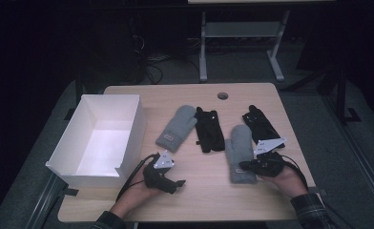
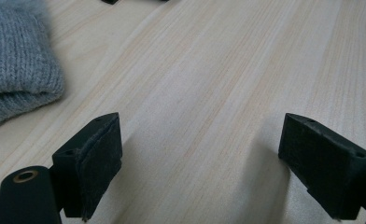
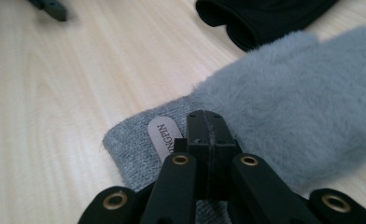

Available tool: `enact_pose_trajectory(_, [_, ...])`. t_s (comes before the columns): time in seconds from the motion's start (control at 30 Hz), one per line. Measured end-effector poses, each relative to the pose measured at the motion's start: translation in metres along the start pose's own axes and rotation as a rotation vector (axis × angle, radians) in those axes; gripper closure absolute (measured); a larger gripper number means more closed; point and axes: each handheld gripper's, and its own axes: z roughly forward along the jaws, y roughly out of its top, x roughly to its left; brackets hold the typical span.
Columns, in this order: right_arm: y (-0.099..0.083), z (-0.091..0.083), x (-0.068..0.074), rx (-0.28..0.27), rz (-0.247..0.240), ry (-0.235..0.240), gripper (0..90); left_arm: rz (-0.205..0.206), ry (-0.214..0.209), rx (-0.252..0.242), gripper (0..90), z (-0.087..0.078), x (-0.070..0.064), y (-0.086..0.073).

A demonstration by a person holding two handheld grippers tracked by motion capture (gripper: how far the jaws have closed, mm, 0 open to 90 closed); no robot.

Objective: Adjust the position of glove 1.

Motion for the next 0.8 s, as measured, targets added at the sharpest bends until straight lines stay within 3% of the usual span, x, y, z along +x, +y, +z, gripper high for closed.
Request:
enact_pose_trajectory(0.1, [0.000,-0.005,0.003,-0.014,-0.008,-0.013,90.0,-0.001,0.000,0.000,12.8,0.000,0.000,0.000])
enact_pose_trajectory(0.17, [0.000,-0.014,-0.004,-0.036,-0.002,-0.042,90.0,0.000,0.000,0.000,12.8,0.000,0.000,0.000])
enact_pose_trajectory(0.33, [-0.009,-0.016,-0.013,-0.008,0.024,-0.078,90.0,-0.001,0.000,-0.001,12.8,0.000,0.000,0.000])
enact_pose_trajectory(0.5, [-0.011,-0.011,-0.014,0.014,0.018,-0.053,90.0,-0.001,0.000,-0.001,12.8,0.000,0.000,0.000])
enact_pose_trajectory(0.67, [-0.003,-0.002,-0.001,0.034,-0.030,0.017,90.0,-0.001,0.000,-0.001,12.8,0.000,0.000,0.000])
enact_pose_trajectory(0.73, [-0.001,0.001,0.003,0.036,-0.028,0.031,90.0,-0.001,0.000,-0.001,12.8,0.000,0.000,0.000])
enact_pose_trajectory(0.8, [0.004,0.008,0.012,0.034,-0.049,0.079,90.0,-0.001,0.000,0.000,12.8,0.000,0.000,0.000])
